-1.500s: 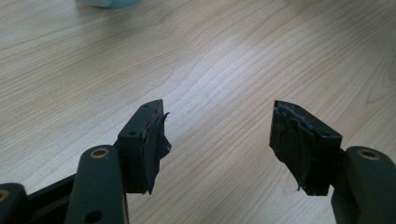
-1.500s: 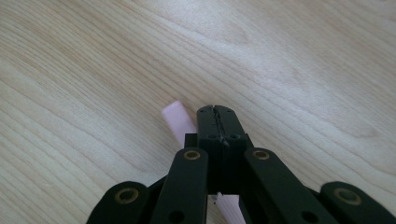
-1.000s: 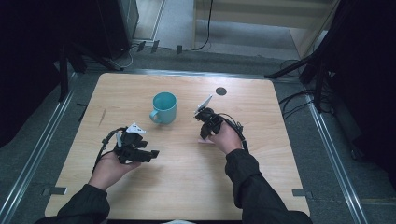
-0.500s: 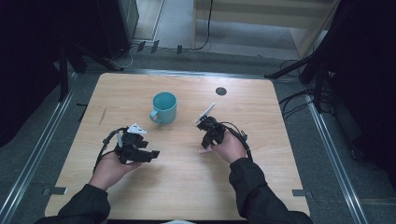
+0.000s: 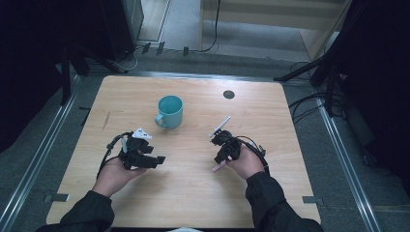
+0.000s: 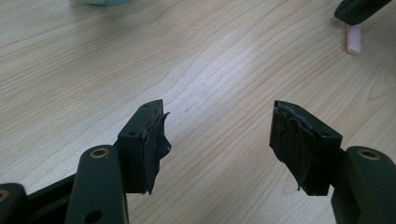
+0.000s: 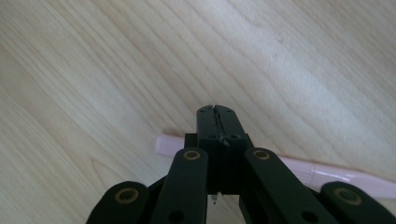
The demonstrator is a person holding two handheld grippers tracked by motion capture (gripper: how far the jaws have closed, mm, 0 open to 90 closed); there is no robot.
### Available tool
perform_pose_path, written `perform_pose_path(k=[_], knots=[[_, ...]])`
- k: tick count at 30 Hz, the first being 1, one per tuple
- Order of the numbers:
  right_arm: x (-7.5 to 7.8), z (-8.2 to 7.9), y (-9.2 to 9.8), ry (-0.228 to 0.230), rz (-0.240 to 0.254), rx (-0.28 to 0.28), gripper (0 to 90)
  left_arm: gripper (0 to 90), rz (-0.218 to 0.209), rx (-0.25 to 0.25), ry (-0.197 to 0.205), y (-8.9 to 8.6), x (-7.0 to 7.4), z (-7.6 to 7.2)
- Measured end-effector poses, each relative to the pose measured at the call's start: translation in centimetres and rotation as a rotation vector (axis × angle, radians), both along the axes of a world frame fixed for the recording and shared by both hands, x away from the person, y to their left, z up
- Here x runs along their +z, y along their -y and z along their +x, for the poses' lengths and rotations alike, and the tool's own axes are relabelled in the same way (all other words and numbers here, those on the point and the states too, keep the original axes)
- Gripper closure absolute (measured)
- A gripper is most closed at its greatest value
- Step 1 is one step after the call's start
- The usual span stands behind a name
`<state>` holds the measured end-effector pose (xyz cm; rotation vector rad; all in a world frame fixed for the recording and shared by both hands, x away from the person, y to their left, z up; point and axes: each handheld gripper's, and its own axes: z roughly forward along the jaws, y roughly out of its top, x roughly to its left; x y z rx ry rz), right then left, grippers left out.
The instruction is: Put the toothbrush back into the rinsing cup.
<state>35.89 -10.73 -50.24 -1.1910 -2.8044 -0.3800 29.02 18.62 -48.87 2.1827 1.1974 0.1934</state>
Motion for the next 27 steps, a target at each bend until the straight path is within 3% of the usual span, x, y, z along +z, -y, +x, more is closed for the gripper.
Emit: perform_pose_path(k=[8,15,21,27], knots=[[-0.1,-0.8,1.5,-0.003,0.000,-0.008,89.5,35.7,0.004,-0.006,0.000,0.1,0.0,0.0],[1.4,0.0,3.3,0.036,0.051,-0.080,88.0,35.6,0.003,-0.001,0.001,0.0,0.0,0.0],[2.0,0.9,5.6,0.057,0.032,-0.147,88.4,35.6,0.001,-0.001,0.000,0.0,0.0,0.0],[1.2,1.7,8.1,0.052,-0.005,-0.205,89.9,35.6,0.004,-0.004,0.000,0.1,0.0,0.0]])
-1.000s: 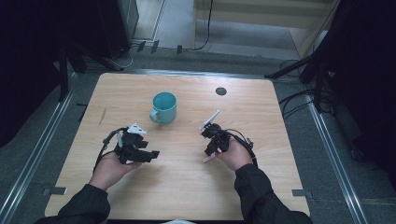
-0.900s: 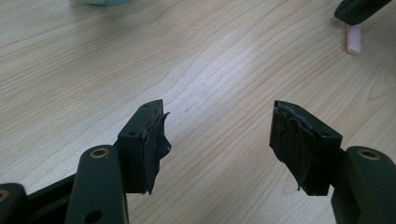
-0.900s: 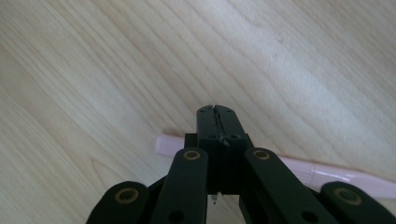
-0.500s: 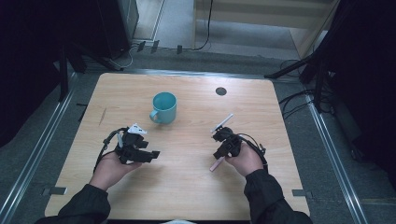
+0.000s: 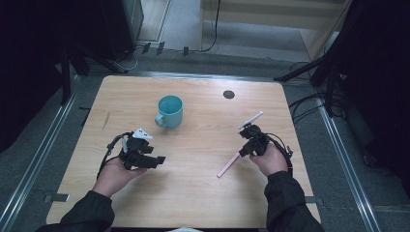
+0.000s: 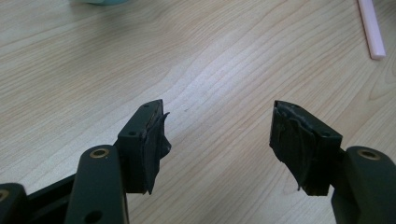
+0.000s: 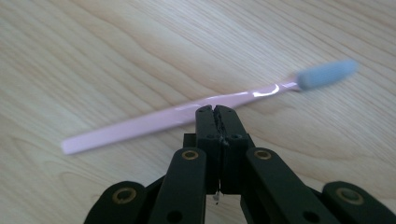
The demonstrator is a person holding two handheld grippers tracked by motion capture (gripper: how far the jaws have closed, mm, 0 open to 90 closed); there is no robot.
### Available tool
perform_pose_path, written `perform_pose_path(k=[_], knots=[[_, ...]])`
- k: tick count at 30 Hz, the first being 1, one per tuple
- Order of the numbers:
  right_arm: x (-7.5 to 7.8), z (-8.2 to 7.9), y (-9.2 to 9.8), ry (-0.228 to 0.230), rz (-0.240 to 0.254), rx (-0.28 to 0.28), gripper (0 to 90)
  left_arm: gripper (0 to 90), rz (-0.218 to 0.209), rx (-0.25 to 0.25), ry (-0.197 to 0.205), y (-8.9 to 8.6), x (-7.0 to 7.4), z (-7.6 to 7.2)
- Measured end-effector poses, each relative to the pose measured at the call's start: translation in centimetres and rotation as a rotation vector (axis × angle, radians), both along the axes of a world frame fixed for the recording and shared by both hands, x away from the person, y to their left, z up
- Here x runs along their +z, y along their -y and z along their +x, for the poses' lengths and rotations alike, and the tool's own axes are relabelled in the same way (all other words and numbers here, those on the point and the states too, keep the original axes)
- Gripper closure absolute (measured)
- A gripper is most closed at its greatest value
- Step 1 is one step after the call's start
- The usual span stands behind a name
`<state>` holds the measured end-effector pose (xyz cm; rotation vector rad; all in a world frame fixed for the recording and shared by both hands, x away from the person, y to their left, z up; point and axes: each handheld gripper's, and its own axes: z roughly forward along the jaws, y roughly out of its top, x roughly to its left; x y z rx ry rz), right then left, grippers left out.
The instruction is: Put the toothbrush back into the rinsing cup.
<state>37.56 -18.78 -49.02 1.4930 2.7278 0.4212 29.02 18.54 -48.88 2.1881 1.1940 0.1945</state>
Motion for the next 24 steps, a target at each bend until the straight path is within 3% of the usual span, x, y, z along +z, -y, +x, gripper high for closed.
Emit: perform_pose_path(k=[4,11,24], knots=[[-0.8,0.8,1.4,-0.013,-0.014,-0.049,90.0,35.6,0.000,-0.001,-0.003,0.1,-0.1,0.0],[-1.4,1.9,1.8,-0.017,-0.031,-0.071,90.0,35.6,-0.001,0.001,-0.003,0.1,-0.1,0.0],[-1.4,4.1,-1.1,-0.010,-0.042,-0.050,90.0,35.6,-0.003,0.001,-0.003,0.0,-0.1,0.0]])
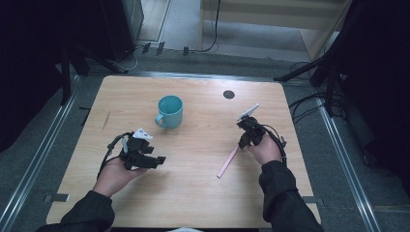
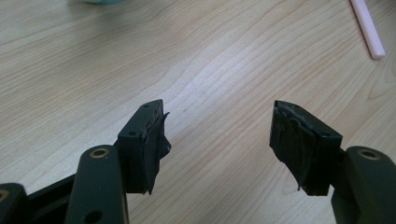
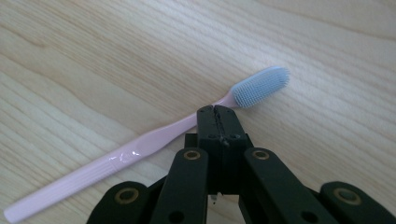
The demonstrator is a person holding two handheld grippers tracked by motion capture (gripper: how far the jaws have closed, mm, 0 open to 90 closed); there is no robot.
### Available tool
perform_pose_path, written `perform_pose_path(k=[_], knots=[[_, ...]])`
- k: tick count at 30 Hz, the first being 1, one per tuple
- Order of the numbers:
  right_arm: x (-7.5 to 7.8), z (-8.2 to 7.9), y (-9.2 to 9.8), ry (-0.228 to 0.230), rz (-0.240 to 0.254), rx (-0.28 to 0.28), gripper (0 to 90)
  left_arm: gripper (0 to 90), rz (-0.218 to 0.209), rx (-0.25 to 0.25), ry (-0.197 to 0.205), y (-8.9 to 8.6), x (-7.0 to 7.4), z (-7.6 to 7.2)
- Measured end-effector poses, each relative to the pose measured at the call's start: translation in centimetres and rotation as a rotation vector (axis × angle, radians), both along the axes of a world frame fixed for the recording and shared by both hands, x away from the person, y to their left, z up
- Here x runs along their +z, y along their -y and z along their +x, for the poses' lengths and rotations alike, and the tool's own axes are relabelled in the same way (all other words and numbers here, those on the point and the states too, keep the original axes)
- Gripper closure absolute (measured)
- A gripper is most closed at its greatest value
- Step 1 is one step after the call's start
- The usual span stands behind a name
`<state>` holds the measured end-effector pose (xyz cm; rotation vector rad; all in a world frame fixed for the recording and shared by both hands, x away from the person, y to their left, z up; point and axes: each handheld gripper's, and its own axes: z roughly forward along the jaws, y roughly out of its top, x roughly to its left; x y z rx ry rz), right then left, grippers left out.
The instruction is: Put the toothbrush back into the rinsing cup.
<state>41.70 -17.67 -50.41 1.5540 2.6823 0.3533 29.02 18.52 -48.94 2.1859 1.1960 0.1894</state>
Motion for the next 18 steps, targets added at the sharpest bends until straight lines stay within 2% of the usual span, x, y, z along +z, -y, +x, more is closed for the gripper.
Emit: perform_pose_path(k=[8,18], knots=[[0.0,0.9,-1.1,0.006,-0.003,0.014,90.0,35.6,-0.001,-0.002,0.000,0.0,0.0,0.0],[0.0,2.1,-3.5,0.011,0.003,0.034,90.0,35.6,-0.001,-0.005,-0.001,0.0,0.0,0.0]])
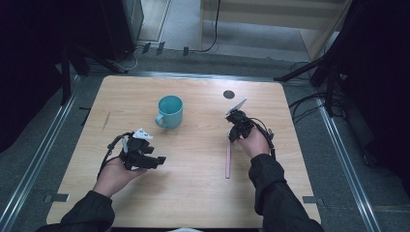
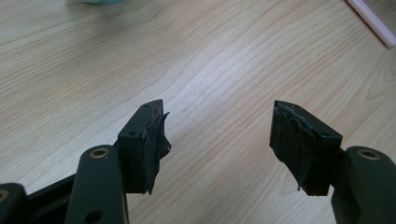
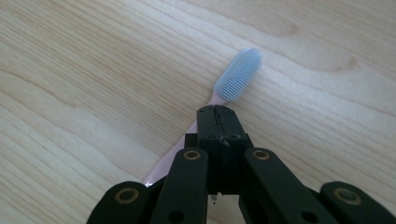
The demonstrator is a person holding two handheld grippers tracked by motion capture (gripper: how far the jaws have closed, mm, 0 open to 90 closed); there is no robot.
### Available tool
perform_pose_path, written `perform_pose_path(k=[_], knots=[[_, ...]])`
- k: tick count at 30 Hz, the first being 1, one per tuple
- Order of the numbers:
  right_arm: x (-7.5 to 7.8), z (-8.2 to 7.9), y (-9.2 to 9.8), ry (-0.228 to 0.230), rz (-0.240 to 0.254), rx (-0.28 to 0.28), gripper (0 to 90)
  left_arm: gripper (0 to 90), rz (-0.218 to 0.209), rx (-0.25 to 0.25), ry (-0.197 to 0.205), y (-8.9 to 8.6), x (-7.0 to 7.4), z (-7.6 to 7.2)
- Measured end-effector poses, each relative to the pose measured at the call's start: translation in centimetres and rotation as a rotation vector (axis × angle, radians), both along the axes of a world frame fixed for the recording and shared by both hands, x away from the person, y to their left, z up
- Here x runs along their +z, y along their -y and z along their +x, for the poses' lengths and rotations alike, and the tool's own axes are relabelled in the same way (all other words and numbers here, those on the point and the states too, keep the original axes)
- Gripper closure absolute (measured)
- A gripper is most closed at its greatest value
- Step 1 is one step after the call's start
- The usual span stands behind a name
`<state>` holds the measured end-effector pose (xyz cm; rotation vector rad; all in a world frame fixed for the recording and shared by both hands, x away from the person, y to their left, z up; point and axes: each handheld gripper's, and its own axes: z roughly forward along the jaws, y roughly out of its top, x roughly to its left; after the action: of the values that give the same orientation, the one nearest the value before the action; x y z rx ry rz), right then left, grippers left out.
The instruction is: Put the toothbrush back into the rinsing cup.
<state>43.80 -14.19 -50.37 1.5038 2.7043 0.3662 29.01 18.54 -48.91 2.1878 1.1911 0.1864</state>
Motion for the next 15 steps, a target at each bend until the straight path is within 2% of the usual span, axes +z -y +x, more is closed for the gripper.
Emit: perform_pose_path(k=[3,15], knots=[[-0.1,0.1,-0.4,-0.003,0.010,0.007,90.0,35.6,0.002,0.002,0.002,0.0,0.0,0.0],[-0.2,0.3,-2.0,0.000,-0.011,0.037,90.0,35.6,-0.008,0.001,0.003,-0.1,0.1,0.0]])
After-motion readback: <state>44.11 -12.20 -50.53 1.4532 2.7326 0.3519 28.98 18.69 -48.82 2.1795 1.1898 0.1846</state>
